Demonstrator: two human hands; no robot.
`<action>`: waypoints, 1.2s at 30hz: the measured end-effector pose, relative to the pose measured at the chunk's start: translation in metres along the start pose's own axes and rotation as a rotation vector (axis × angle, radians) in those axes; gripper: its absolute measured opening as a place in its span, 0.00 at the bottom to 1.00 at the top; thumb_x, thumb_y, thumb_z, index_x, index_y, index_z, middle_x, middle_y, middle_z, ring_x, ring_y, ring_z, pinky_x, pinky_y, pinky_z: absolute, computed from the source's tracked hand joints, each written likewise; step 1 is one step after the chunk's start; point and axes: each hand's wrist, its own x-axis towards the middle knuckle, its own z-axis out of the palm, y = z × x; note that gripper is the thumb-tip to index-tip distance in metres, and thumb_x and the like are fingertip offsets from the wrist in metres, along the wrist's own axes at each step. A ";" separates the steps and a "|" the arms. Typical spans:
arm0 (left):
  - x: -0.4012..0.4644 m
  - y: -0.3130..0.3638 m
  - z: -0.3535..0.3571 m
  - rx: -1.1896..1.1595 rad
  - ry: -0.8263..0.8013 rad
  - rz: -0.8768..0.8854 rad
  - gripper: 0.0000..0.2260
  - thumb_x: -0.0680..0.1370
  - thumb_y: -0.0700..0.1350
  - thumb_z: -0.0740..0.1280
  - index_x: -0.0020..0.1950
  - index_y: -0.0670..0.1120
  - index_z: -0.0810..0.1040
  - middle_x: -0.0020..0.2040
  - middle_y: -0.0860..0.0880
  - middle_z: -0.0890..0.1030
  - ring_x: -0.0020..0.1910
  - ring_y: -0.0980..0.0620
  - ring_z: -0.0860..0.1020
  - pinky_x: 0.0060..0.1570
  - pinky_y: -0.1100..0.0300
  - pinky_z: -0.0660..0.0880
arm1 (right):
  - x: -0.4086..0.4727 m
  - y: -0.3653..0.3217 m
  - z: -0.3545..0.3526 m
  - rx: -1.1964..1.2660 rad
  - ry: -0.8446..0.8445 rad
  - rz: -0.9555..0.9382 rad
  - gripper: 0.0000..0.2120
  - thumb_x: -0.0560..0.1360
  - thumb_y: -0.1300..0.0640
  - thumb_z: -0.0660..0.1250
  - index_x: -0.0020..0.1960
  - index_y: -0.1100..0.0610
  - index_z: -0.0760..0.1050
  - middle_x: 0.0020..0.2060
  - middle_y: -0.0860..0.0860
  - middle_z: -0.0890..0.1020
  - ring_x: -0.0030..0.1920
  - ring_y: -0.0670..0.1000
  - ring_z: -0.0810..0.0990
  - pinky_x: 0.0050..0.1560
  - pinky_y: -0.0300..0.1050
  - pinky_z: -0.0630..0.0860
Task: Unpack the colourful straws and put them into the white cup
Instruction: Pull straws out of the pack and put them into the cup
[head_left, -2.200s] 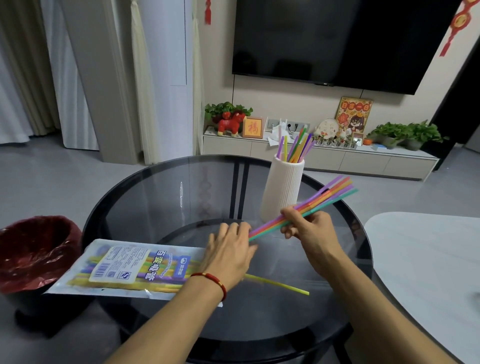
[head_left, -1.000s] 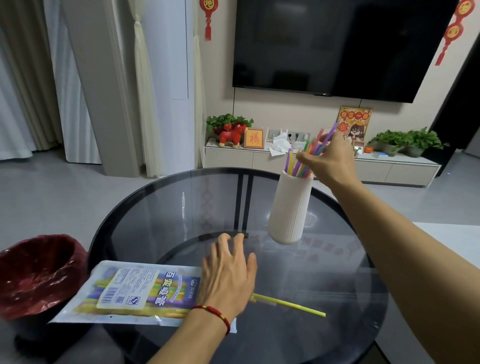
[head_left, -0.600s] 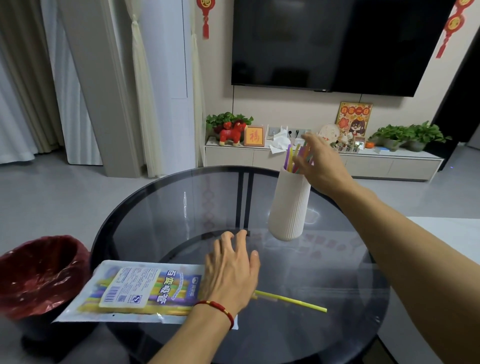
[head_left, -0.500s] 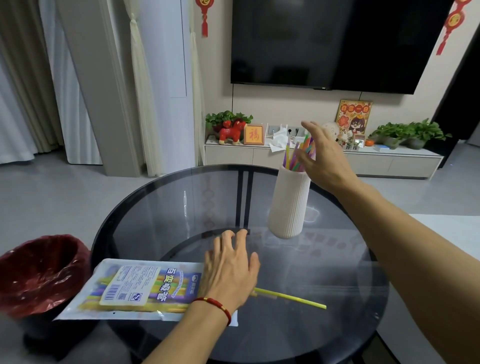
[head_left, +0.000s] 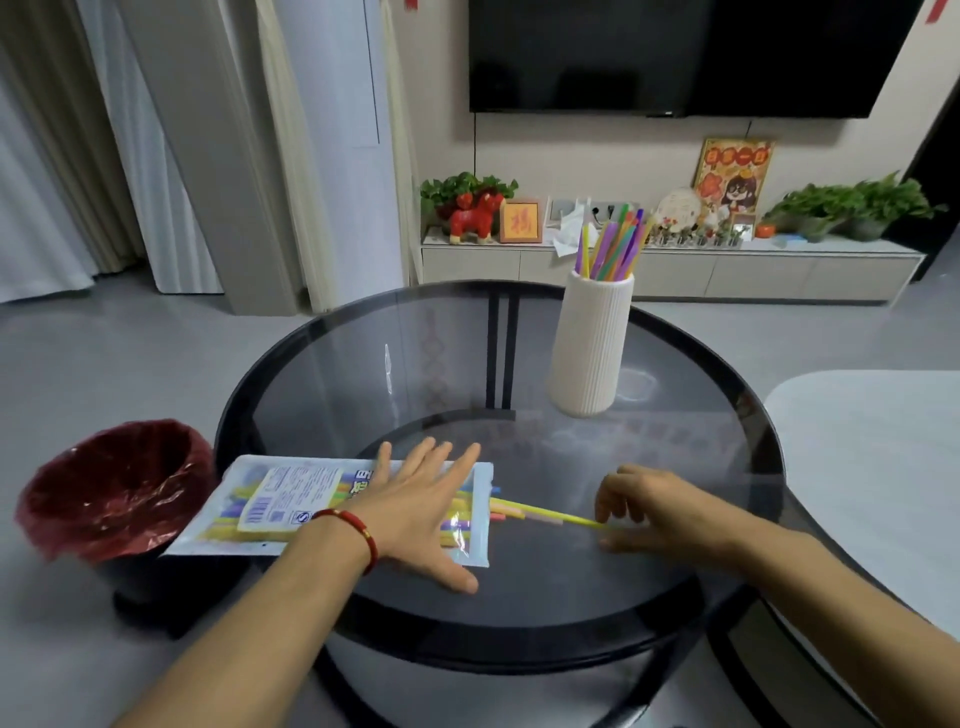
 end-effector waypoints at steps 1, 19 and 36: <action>0.000 0.001 -0.001 -0.010 -0.010 0.010 0.63 0.58 0.77 0.68 0.78 0.56 0.32 0.80 0.49 0.50 0.80 0.48 0.44 0.72 0.33 0.36 | 0.001 0.000 0.004 0.002 0.024 -0.017 0.09 0.76 0.46 0.75 0.46 0.42 0.75 0.45 0.42 0.76 0.44 0.44 0.76 0.47 0.41 0.76; -0.005 0.047 -0.026 0.340 0.509 0.163 0.51 0.62 0.64 0.69 0.79 0.50 0.51 0.68 0.49 0.64 0.63 0.46 0.68 0.68 0.34 0.58 | 0.027 -0.071 0.035 0.519 0.374 0.091 0.18 0.84 0.39 0.54 0.54 0.49 0.77 0.36 0.49 0.87 0.37 0.47 0.85 0.46 0.53 0.83; 0.003 0.021 -0.015 0.139 0.325 0.090 0.52 0.63 0.69 0.66 0.79 0.55 0.43 0.69 0.51 0.58 0.69 0.48 0.61 0.71 0.32 0.53 | 0.030 -0.035 0.024 1.231 0.315 0.176 0.08 0.80 0.63 0.71 0.49 0.69 0.85 0.30 0.58 0.82 0.27 0.48 0.76 0.30 0.37 0.76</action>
